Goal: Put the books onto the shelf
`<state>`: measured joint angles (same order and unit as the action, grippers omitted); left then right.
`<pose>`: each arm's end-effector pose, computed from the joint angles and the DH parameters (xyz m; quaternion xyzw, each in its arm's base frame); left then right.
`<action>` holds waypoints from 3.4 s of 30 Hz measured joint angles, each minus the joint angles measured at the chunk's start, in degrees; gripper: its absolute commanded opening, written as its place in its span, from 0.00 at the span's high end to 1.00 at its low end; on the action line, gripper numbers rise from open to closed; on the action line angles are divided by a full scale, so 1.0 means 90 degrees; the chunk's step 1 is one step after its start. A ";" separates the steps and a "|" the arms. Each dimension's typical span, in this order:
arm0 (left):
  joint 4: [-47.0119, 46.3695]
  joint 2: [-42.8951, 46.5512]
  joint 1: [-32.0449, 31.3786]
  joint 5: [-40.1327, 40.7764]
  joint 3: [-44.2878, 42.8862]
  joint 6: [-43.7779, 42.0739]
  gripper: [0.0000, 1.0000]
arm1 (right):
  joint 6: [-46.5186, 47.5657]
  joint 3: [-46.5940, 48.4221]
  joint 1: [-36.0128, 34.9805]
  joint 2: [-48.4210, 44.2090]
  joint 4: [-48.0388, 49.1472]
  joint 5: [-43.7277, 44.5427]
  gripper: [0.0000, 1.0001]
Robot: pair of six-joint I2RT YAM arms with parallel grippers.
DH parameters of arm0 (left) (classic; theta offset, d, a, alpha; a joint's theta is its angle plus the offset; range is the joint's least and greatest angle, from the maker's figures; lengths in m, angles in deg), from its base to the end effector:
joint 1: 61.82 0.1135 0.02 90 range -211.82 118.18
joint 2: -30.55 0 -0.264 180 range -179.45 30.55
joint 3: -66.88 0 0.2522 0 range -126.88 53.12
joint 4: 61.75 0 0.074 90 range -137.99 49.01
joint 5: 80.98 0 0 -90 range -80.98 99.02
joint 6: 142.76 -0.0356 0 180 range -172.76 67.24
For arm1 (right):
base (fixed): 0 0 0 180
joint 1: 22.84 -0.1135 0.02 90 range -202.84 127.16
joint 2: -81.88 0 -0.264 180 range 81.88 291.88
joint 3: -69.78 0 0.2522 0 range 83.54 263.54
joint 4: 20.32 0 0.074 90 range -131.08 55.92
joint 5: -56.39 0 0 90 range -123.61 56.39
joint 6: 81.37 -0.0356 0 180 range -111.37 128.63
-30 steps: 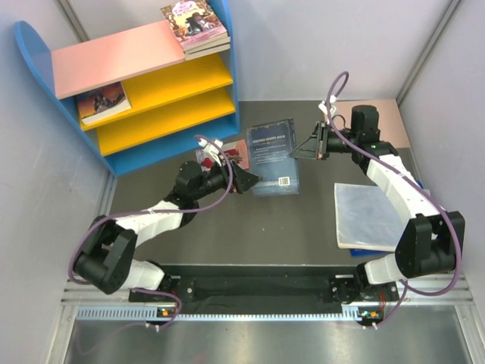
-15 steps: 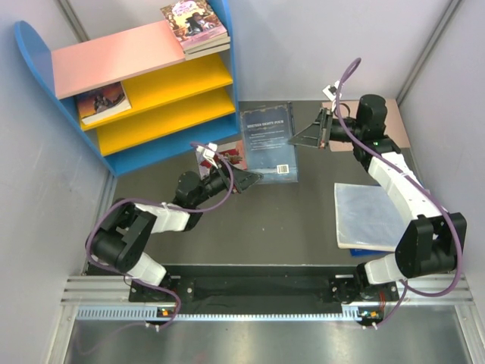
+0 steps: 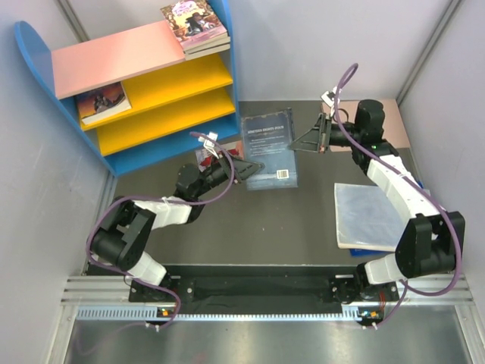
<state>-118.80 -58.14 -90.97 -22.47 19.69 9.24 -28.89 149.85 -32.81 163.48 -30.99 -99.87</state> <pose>0.2559 -0.1640 0.2383 0.0426 0.6196 -0.6622 0.4192 0.3094 0.0875 0.3493 -0.1782 0.7147 0.6011 0.3101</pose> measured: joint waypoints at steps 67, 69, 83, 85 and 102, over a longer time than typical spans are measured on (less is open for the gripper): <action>0.7157 -0.2387 0.4714 -0.1899 -1.0992 0.1739 1.00 | 0.2635 -0.1999 -0.2118 -0.0384 -0.1540 0.4384 0.31; 0.6805 -0.2538 0.4986 -0.2006 -1.1098 0.2293 1.00 | 0.2611 -0.2081 -0.2261 -0.0284 -0.1515 0.4452 0.30; 0.7354 -0.2492 0.5702 -0.2936 -1.0584 0.2778 1.00 | 0.2620 -0.1979 -0.2477 0.0121 -0.1552 0.4641 0.30; 0.7572 -0.2484 0.5795 -0.2953 -1.0363 0.2693 1.00 | 0.2623 -0.1928 -0.2506 0.0172 -0.1545 0.4663 0.30; 0.8677 -0.2526 0.5923 -0.2793 -1.0010 0.2203 1.00 | 0.2616 -0.1858 -0.2599 0.0185 -0.1559 0.4741 0.30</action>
<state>-40.70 -80.87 -37.66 -47.60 -70.40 29.07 -5.35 133.13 -56.20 165.14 -45.02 -57.21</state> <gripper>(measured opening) 0.253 0.698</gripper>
